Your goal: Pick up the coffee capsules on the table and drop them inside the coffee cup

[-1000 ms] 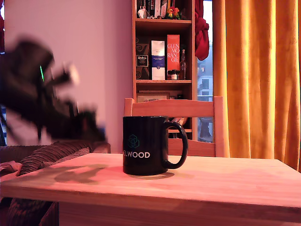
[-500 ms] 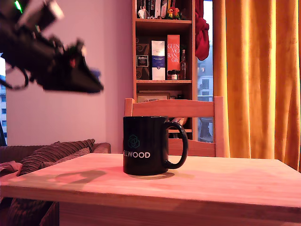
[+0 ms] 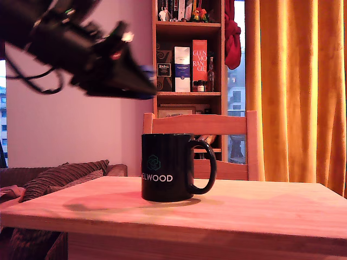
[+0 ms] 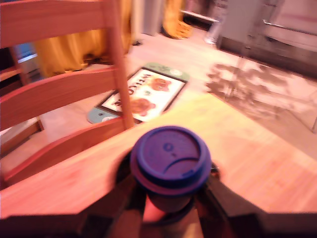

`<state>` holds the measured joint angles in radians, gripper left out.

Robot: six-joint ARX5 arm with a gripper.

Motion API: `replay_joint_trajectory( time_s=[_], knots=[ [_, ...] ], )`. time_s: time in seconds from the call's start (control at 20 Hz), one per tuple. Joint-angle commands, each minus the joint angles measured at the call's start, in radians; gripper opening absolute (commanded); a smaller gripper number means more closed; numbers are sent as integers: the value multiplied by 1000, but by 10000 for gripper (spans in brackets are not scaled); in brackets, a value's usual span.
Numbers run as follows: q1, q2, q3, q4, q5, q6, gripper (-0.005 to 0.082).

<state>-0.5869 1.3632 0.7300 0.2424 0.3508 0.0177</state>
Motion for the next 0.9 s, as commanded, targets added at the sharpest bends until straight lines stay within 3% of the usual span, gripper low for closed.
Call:
replay_joint_trajectory(
  time_s=[0.0, 0.35, 0.5, 0.85],
  knots=[
    [-21, 15, 52, -13, -21, 10, 180],
    [-47, 183, 288, -298, -25, 8, 181],
    [-46, 262, 357, -415, -53, 5, 181],
    [-46, 286, 366, -436, -71, 9, 181]
  ],
)
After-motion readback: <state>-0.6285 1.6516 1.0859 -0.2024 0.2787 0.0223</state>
